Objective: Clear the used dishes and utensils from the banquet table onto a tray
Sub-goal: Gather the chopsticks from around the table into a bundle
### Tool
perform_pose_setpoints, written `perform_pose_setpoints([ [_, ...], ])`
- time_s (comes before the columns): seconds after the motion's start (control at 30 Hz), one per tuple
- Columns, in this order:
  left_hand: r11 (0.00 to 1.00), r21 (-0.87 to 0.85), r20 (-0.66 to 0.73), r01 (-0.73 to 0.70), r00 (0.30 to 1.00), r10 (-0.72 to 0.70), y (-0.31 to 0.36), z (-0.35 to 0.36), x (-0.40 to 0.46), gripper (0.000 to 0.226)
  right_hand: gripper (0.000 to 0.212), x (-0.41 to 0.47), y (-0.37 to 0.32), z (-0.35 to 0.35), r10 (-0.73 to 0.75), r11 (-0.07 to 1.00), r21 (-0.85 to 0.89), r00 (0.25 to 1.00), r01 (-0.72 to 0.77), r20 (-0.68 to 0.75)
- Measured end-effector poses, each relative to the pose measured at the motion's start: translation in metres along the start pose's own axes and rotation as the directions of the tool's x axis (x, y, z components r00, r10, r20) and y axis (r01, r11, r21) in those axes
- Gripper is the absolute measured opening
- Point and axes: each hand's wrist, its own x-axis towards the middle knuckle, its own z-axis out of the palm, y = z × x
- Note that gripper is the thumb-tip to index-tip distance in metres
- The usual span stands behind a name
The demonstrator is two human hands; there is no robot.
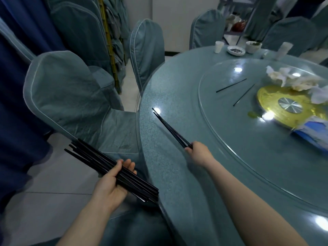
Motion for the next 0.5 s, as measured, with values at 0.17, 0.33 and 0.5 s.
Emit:
perform_pose_setpoints([
  [0.17,1.0,-0.009,0.07,-0.014,0.997,0.015,0.008,-0.026,-0.038,0.014,0.032,-0.094,-0.054,-0.004,-0.129,0.949,0.293,0.992,0.119,0.014],
  [0.33,0.999,-0.032,0.138,-0.032,0.99,0.036,0.02,-0.066,-0.092,0.016,0.019,-0.209,-0.111,0.014,-0.262,0.86,0.467,0.964,0.208,0.053],
  [0.5,1.0,-0.026,0.181,-0.016,0.983,0.02,0.025,-0.123,-0.158,0.017,0.02,-0.316,-0.157,0.051,-0.293,0.799,0.555,0.956,0.231,0.026],
])
